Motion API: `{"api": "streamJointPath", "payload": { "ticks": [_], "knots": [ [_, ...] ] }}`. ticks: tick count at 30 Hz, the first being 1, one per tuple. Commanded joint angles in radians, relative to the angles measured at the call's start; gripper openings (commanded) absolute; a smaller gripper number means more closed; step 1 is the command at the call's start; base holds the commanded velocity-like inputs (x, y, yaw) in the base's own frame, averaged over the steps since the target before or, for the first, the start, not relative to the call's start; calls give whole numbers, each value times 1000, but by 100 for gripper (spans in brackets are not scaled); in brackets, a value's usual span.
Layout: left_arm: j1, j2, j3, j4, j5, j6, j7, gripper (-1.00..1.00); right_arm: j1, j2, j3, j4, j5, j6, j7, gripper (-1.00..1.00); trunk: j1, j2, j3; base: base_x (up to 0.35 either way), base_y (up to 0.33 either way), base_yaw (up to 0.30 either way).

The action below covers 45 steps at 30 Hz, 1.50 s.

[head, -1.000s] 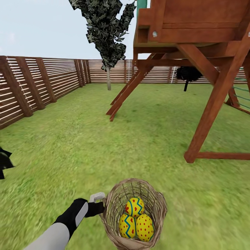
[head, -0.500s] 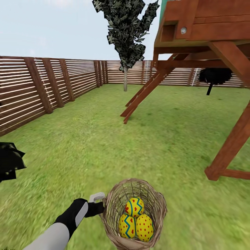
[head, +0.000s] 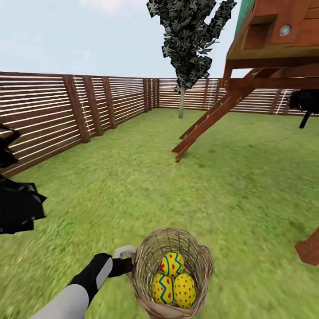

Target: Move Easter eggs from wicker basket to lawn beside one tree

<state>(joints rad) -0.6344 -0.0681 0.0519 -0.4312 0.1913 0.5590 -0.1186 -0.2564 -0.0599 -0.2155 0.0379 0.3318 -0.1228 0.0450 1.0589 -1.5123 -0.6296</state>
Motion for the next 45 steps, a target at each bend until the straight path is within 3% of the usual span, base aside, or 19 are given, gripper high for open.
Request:
{"api": "streamJointPath", "payload": {
  "ticks": [1,4,6,8,28,45],
  "knots": [
    [-1,-1,6,-1,13,7,-1,-100,-1,-2,-8,4,6,-6,1,100,1,0,0,319,-93,274],
    [-1,-1,6,-1,13,7,-1,-100,-1,-2,-7,2,12,1,1,100,1,0,0,319,-93,48],
    [-1,-2,6,-1,13,7,-1,-100,-1,1,2,3,70,3,0,100,1,0,0,319,-93,2],
    [-1,-2,6,-1,13,7,-1,-100,-1,4,2,2,83,-2,2,100,1,0,0,319,-93,3],
    [-1,-2,6,-1,12,7,-1,-100,-1,6,2,2,86,-7,1,100,1,0,1,319,-93,279],
    [-1,1,6,-1,11,7,0,-100,-1,5,2,-2,88,-8,1,100,1,0,1,319,-93,10]
  ]
}}
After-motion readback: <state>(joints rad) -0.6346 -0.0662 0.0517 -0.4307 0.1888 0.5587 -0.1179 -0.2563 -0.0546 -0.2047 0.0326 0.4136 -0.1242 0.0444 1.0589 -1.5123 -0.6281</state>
